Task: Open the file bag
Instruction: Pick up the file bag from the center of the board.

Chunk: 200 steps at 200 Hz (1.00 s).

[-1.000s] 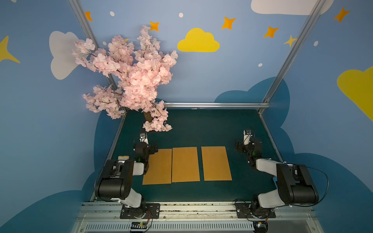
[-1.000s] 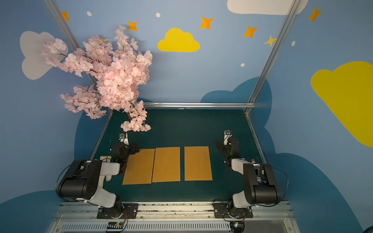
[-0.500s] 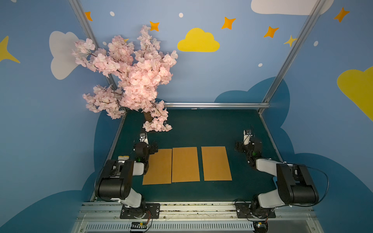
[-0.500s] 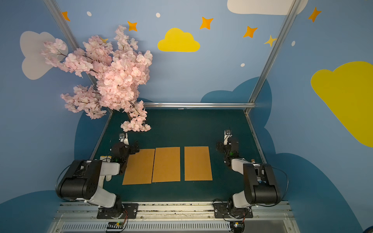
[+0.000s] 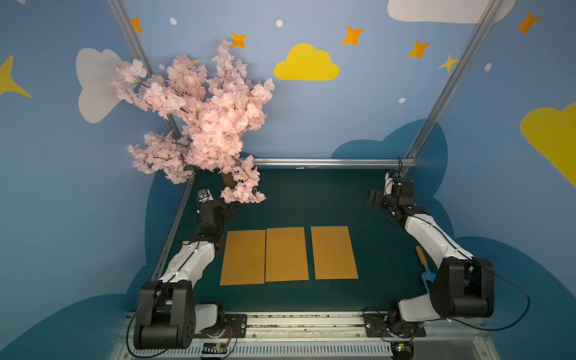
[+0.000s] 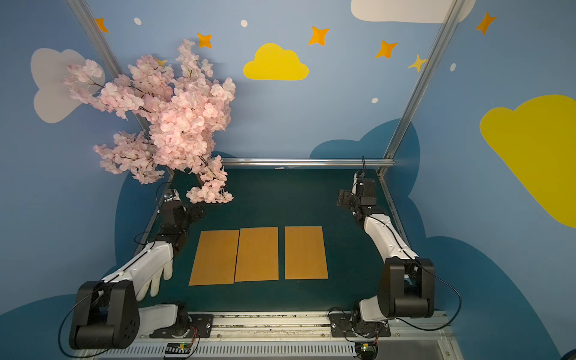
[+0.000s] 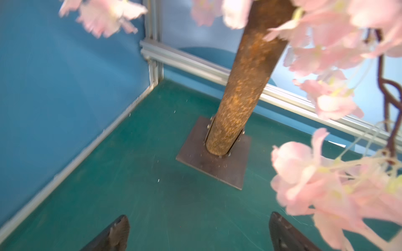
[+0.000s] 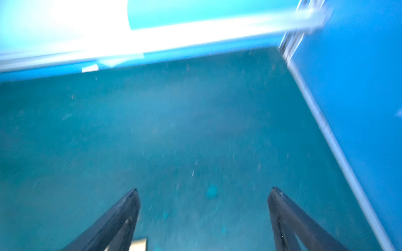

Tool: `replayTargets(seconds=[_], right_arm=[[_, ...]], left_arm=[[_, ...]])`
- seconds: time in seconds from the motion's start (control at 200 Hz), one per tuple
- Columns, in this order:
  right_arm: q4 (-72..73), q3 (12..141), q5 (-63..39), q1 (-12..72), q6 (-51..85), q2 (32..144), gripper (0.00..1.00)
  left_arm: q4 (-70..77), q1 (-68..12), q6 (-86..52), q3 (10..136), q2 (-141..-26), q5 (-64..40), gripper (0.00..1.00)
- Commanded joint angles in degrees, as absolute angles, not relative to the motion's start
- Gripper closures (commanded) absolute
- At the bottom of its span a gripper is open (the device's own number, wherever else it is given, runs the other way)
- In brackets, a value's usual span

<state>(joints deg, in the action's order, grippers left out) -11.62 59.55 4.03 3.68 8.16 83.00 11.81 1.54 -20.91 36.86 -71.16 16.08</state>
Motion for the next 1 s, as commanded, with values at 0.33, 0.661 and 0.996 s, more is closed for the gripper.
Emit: replayTargets(seconds=[0.33, 0.661, 0.996], right_arm=[[-37.7, 56.0, -17.8, 3.7, 15.6, 76.8, 0.08], [-38.0, 52.6, -25.2, 3.8, 17.0, 78.8, 0.18], [-35.3, 49.6, -28.2, 3.8, 17.6, 84.4, 0.38]], left_arm=[[-19.2, -30.6, -32.5, 42.8, -62.9, 25.3, 0.00], [-18.8, -49.1, -40.5, 50.1, -78.6, 17.7, 0.00], [-9.5, -51.9, -42.7, 60.2, -98.3, 5.2, 0.01]])
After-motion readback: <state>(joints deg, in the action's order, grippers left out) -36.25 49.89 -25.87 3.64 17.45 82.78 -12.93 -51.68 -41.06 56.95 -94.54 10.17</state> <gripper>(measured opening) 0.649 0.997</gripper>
